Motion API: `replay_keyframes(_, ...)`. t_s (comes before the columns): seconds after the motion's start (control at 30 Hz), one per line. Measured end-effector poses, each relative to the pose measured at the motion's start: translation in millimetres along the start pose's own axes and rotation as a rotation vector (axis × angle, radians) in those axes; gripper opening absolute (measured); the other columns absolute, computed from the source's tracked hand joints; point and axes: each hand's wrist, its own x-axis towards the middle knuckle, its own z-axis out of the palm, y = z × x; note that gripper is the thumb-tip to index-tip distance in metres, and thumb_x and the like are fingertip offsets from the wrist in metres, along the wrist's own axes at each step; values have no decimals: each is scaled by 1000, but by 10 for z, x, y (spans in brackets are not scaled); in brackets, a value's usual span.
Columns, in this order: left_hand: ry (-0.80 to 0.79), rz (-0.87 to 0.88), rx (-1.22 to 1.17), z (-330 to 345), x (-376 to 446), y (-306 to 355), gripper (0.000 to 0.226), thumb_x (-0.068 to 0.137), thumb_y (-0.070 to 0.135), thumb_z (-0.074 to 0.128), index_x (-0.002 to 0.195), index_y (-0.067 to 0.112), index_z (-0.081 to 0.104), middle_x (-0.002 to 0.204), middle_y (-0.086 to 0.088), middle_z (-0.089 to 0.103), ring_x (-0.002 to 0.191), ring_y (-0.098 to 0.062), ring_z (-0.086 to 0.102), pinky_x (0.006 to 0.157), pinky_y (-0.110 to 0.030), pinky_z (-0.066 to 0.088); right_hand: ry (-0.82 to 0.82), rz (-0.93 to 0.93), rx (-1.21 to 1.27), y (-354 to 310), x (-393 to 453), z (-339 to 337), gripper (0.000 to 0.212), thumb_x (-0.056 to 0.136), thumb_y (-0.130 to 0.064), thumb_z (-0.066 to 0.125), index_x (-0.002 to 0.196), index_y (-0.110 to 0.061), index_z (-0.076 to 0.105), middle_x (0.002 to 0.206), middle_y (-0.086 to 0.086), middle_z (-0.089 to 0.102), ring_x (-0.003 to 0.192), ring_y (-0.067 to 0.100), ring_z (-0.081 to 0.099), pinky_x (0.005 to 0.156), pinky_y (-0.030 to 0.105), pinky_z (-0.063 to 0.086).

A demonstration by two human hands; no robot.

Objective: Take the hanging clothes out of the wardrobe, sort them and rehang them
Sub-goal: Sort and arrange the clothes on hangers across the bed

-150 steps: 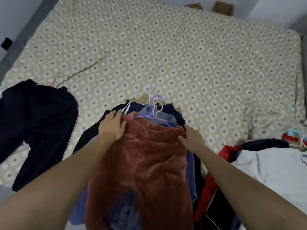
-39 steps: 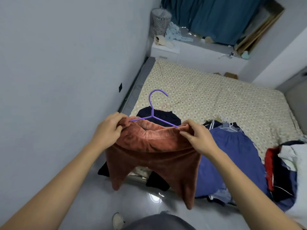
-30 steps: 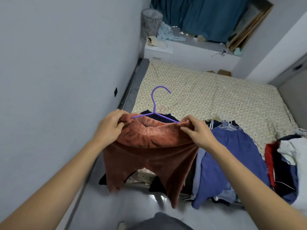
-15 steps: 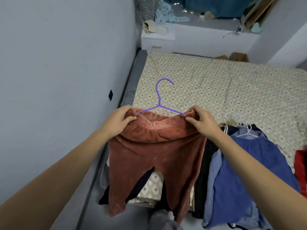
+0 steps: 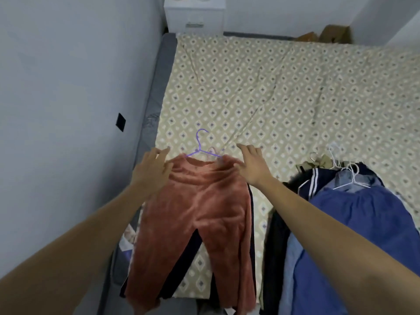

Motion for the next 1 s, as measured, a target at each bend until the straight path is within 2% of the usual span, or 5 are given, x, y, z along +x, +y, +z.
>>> replay_keyframes(0.27,-19,52,135,-57,-1015,88,63,97,57,36,145,18,50,139,-5,54,122,-32,57,92,-50,53,-8,-42,-23,-82,-871,125,71,98,-42,62,159,-17,35,153,9,44,136,34,39,109,52,42)
replay_keyframes(0.43,61,197,146,-268,-1464,385,68,99,61,34,153,22,47,143,-3,55,128,-28,53,97,-47,50,69,-55,-54,-157,-1642,-64,77,94,-65,38,157,-21,38,152,4,46,136,30,40,107,50,45)
replay_keyframes(0.7,158,449,128,-403,-2261,1270,69,100,64,32,155,24,43,143,-3,54,130,-26,50,100,-48,49,227,64,-90,-122,-3282,-535,70,99,-64,44,157,-25,39,157,1,43,142,25,36,108,48,43)
replay_keyframes(0.83,154,546,126,-337,-2655,1853,71,98,65,33,156,24,44,146,-5,54,133,-27,50,101,-48,48,290,155,-87,97,-3963,-777,81,92,-71,30,158,-26,38,158,0,43,143,25,36,105,47,44)
replay_keyframes(1.0,164,618,117,-157,-3001,2621,69,99,64,36,154,23,46,140,-3,56,130,-26,51,98,-46,48,359,204,-81,673,-4613,-1007,67,102,-60,43,159,-25,37,161,-1,39,145,25,34,106,44,41)
